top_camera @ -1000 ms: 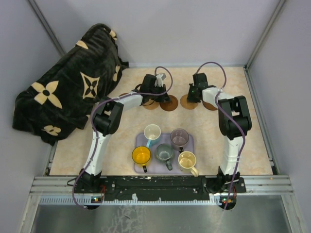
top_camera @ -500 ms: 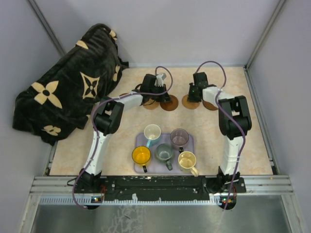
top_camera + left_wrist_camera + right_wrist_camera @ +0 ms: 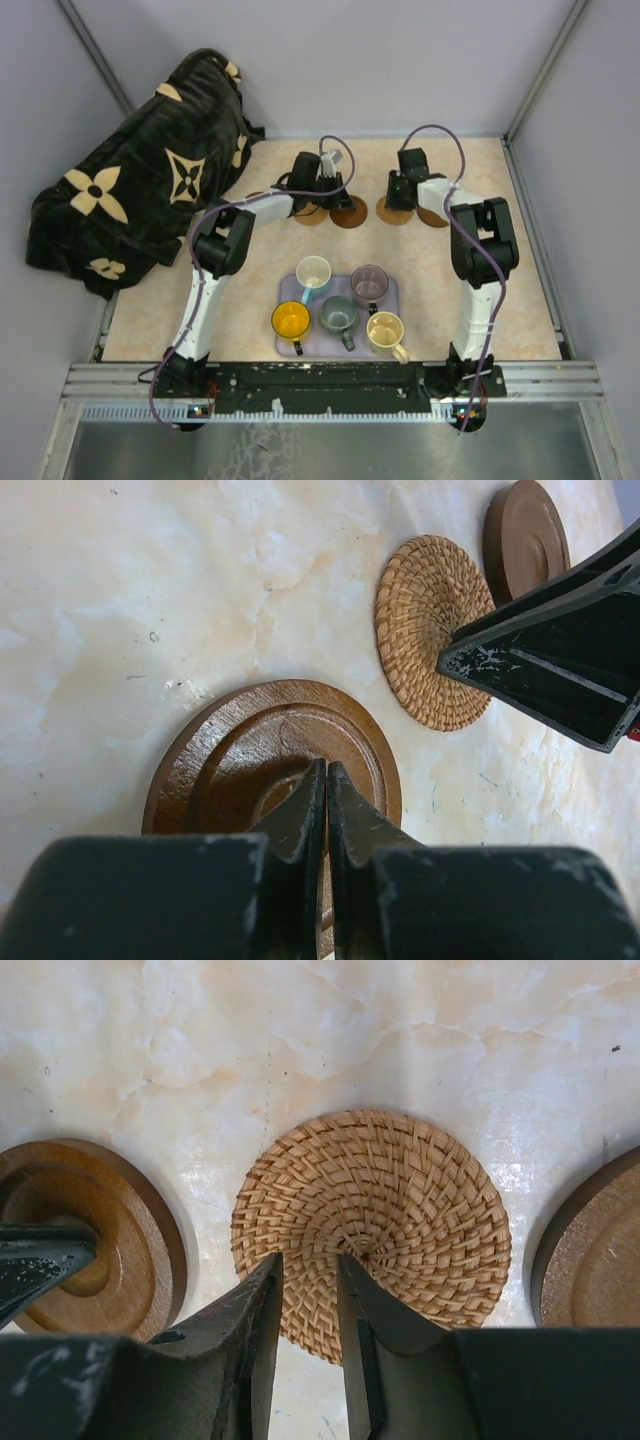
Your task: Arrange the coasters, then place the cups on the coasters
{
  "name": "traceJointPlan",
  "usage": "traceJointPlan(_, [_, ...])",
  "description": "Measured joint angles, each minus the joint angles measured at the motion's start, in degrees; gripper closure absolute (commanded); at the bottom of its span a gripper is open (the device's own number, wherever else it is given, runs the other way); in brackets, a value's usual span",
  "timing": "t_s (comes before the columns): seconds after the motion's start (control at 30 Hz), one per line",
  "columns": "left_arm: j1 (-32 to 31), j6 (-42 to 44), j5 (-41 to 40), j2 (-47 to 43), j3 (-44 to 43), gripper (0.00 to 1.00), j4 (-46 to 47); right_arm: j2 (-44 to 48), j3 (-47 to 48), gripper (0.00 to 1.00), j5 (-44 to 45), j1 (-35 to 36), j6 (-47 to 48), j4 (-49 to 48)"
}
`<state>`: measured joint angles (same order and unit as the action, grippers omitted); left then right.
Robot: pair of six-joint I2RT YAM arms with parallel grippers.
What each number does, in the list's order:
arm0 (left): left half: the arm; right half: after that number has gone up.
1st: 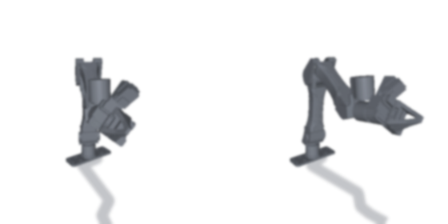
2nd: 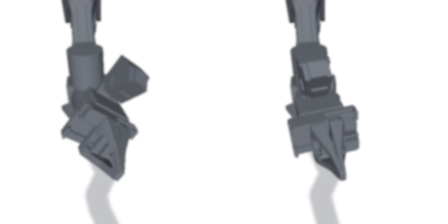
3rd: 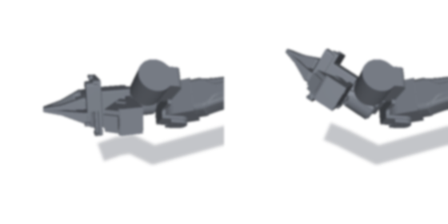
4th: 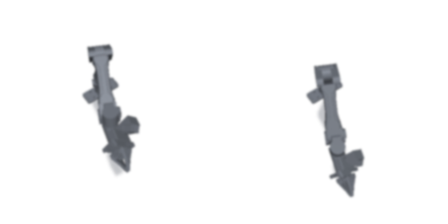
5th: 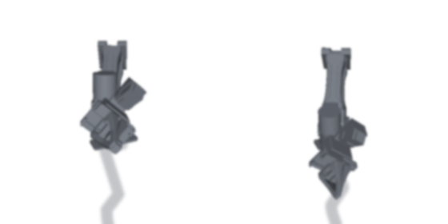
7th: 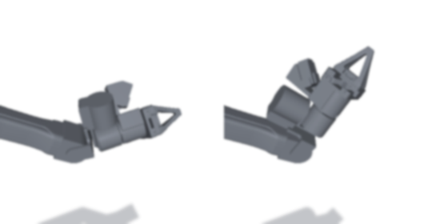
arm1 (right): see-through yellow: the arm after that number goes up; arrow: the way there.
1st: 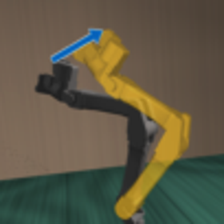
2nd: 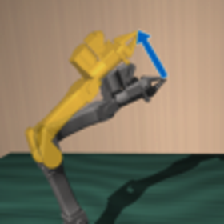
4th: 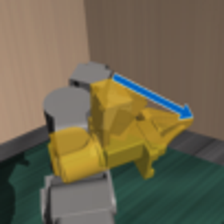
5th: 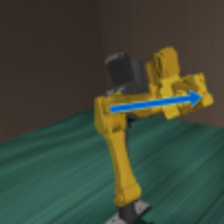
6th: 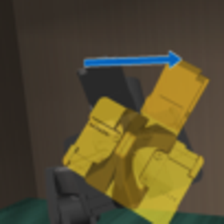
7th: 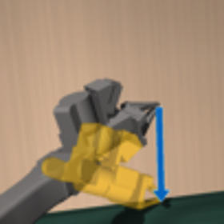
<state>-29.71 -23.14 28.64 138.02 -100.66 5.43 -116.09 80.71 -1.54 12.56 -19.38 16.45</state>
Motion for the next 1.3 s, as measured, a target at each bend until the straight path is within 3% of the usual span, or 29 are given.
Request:
traceJointPlan(0.4, [1.07, 0.52, -0.11, -8.24, 8.28, 0.93, 2.03, 6.62, -0.02, 0.67, 0.02, 0.00, 1.25, 1.07])
traceJointPlan(0.73, [2.95, 6.62, -16.90, -25.94, 24.98, 0.95, 1.64, 18.82, -5.11, 0.71, 5.79, 0.00, 1.27, 1.53])
traceJointPlan(1.0, [3.67, 10.84, -26.53, -26.23, 26.32, 1.00, 0.24, 25.99, -11.19, 0.71, 14.53, -0.28, 0.31, 4.98])
traceJointPlan(1.3, [3.67, 12.07, -26.08, -22.08, 23.82, 1.00, -0.98, 30.45, -16.22, 0.72, 18.25, -0.37, -2.73, 5.95])
